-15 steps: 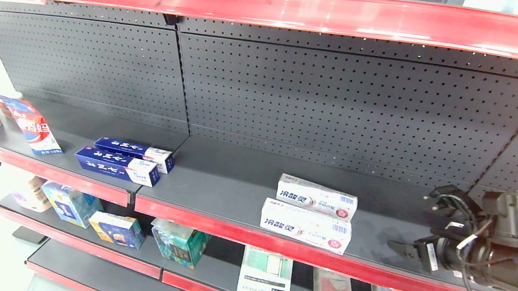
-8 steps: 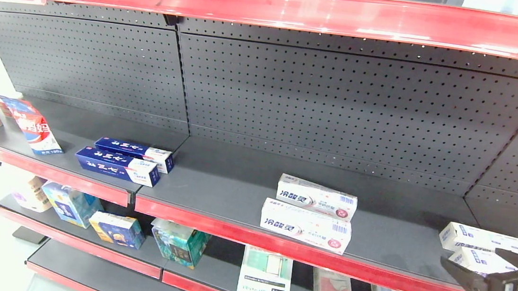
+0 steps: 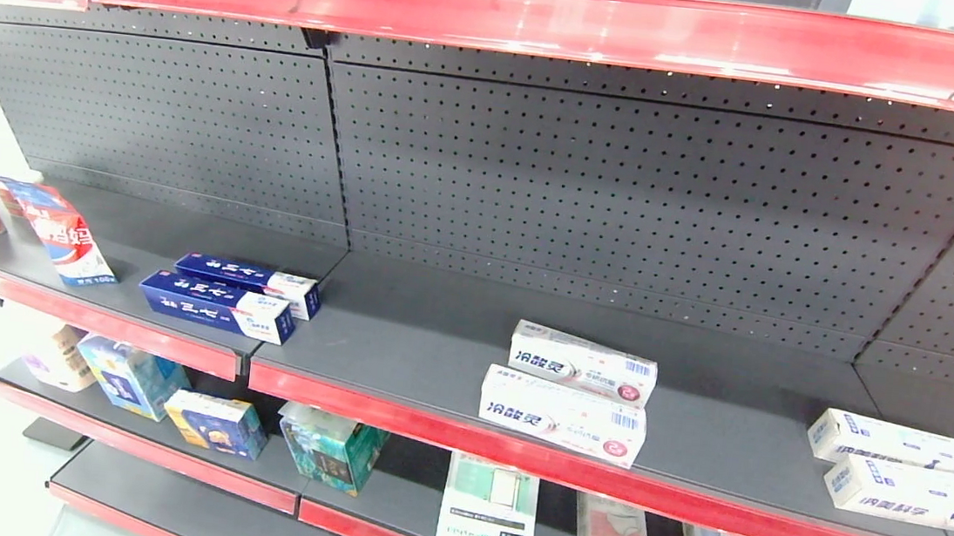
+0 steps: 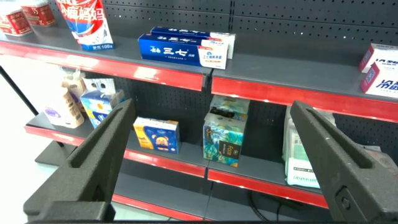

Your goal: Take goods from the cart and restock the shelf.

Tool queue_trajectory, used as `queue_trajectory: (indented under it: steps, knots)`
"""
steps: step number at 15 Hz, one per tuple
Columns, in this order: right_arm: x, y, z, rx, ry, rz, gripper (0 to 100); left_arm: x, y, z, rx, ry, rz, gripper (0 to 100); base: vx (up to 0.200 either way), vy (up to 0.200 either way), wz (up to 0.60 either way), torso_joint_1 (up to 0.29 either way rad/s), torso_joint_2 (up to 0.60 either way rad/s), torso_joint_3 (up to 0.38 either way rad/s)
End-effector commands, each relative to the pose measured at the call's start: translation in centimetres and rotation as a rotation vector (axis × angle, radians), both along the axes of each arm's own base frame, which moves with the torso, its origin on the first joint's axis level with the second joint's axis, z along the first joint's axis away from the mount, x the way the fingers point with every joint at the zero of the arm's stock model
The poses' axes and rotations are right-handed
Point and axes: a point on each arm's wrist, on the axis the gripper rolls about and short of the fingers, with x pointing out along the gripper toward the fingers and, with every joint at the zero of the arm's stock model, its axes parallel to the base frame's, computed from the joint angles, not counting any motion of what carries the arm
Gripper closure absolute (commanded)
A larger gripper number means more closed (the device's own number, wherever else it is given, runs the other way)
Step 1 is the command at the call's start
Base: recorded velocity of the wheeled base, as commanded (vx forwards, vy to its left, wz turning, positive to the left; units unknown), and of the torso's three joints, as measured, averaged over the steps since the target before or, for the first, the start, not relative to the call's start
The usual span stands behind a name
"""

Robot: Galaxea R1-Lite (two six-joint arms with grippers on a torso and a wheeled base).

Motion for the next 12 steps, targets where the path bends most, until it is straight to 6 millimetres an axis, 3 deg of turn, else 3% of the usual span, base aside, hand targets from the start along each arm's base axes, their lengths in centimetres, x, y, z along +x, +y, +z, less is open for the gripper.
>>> queue_trajectory:
  steps: [1,5,12]
  knots:
    - [-3.7,0.0,-1.3,-0.026,-0.165,0.013,0,0.0,0.0,0.0,0.0,0.001,0.001,0,0.0,0.0,0.0,0.0,0.0,0.0]
    - [-5.4,0.0,-2.1,0.005,-0.27,-0.01,0,0.0,0.0,0.0,0.0,0.001,0.001,0,0.0,0.0,0.0,0.0,0.0,0.0]
    - [-5.2,-0.3,-1.9,0.125,-0.357,-0.163,0,0.0,0.0,0.0,0.005,0.001,-0.002,0,0.0,0.0,0.0,0.0,0.0,0.0]
